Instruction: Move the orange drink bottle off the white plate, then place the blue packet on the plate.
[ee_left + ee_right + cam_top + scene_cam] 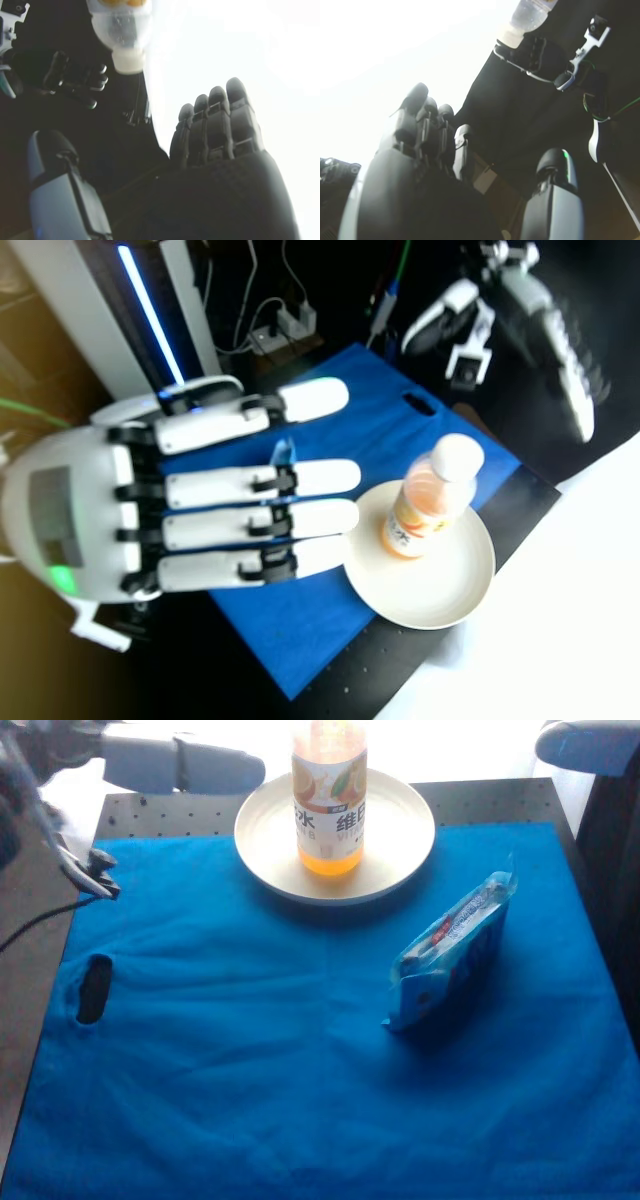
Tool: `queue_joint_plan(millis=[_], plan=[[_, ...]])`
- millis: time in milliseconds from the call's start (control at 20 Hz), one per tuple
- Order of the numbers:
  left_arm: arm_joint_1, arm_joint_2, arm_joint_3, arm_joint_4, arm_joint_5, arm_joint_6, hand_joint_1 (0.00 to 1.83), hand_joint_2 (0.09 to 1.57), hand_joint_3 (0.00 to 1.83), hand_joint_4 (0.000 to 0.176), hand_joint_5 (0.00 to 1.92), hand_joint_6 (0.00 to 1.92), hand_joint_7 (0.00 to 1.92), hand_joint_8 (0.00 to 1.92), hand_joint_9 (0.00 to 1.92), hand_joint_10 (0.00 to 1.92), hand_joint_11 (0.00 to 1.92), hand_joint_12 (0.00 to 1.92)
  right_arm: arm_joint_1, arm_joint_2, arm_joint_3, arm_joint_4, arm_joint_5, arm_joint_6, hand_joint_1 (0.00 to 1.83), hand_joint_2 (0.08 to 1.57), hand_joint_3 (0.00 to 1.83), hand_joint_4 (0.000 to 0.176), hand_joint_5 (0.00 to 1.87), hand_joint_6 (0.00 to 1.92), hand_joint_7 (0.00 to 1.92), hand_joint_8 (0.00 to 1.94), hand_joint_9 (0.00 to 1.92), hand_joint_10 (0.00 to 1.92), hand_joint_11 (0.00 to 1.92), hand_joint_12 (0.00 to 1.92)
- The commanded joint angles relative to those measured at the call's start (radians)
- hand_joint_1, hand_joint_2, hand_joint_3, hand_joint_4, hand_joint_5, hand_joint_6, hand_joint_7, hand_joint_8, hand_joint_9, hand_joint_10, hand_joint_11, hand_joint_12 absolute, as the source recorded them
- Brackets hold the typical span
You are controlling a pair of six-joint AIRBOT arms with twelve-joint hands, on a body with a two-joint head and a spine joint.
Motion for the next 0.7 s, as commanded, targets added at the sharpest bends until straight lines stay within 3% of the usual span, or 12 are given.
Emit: queue_joint_plan(millis=[0, 100, 150, 200, 400, 450, 550, 600, 650], plan=[[-0.023, -0.004, 0.015, -0.044, -0.095, -0.017, 0.57, 0.58, 0.0, 0.002, 0.0, 0.0, 0.0, 0.0, 0.0, 0.0, 0.0, 0.02, 0.015, 0.001, 0.0, 0.039, 0.111, 0.008, 0.74, 0.89, 0.0, 0.164, 0.2, 0.0, 0.23, 0.0, 0.21, 0.01, 0.0, 0.64], [-0.03, -0.038, 0.051, -0.044, -0.056, -0.027, 0.58, 0.58, 0.0, 0.011, 0.0, 0.0, 0.02, 0.01, 0.0, 0.0, 0.0, 0.0, 0.02, -0.003, -0.001, 0.029, 0.113, 0.008, 0.78, 0.87, 0.0, 0.144, 0.2, 0.0, 0.24, 0.0, 0.22, 0.01, 0.0, 0.62], [-0.031, -0.052, 0.066, -0.044, -0.042, -0.036, 0.6, 0.56, 0.0, 0.026, 0.0, 0.0, 0.01, 0.0, 0.0, 0.0, 0.0, 0.0, 0.024, -0.004, -0.001, 0.024, 0.113, 0.008, 0.78, 0.87, 0.0, 0.134, 0.2, 0.0, 0.23, 0.0, 0.21, 0.0, 0.0, 0.62], [-0.033, -0.062, 0.077, -0.044, -0.032, -0.043, 0.59, 0.56, 0.0, 0.0, 0.0, 0.0, 0.0, 0.0, 0.0, 0.0, 0.0, 0.0, 0.026, -0.006, -0.001, 0.021, 0.113, 0.008, 0.79, 0.85, 0.0, 0.133, 0.2, 0.0, 0.23, 0.0, 0.21, 0.0, 0.0, 0.61], [-0.033, -0.098, 0.118, -0.063, 0.002, -0.048, 0.57, 0.58, 0.0, 0.004, 0.0, 0.0, 0.0, 0.0, 0.0, 0.0, 0.0, 0.0, 0.032, -0.006, -0.01, 0.008, 0.118, 0.008, 0.77, 0.84, 0.0, 0.142, 0.2, 0.0, 0.23, 0.0, 0.21, 0.0, 0.0, 0.62], [-0.03, -0.106, 0.128, -0.069, 0.01, -0.049, 0.57, 0.59, 0.01, 0.0, 0.0, 0.0, 0.0, 0.0, 0.0, 0.0, 0.0, 0.0, 0.032, -0.006, -0.011, 0.006, 0.119, 0.008, 0.77, 0.85, 0.0, 0.134, 0.19, 0.0, 0.22, 0.0, 0.19, 0.0, 0.0, 0.63], [-0.018, -0.129, 0.15, -0.077, 0.011, -0.075, 0.61, 0.58, 0.0, 0.032, 0.0, 0.0, 0.0, 0.0, 0.0, 0.0, 0.0, 0.0, 0.033, -0.006, -0.012, 0.005, 0.12, 0.008, 0.77, 0.86, 0.0, 0.13, 0.21, 0.0, 0.22, 0.0, 0.2, 0.01, 0.0, 0.67], [-0.014, -0.143, 0.164, -0.076, 0.007, -0.096, 0.63, 0.58, 0.0, 0.002, 0.0, 0.0, 0.0, 0.0, 0.0, 0.0, 0.01, 0.01, 0.033, -0.006, -0.012, 0.005, 0.12, 0.008, 0.77, 0.86, 0.0, 0.135, 0.21, 0.0, 0.22, 0.0, 0.21, 0.01, 0.0, 0.67], [-0.013, -0.154, 0.176, -0.074, 0.007, -0.107, 0.63, 0.58, 0.0, 0.0, 0.0, 0.0, 0.0, 0.0, 0.0, 0.0, 0.02, 0.01, 0.033, -0.006, -0.013, 0.005, 0.12, 0.008, 0.76, 0.86, 0.0, 0.124, 0.2, 0.0, 0.21, 0.0, 0.2, 0.0, 0.0, 0.65]])
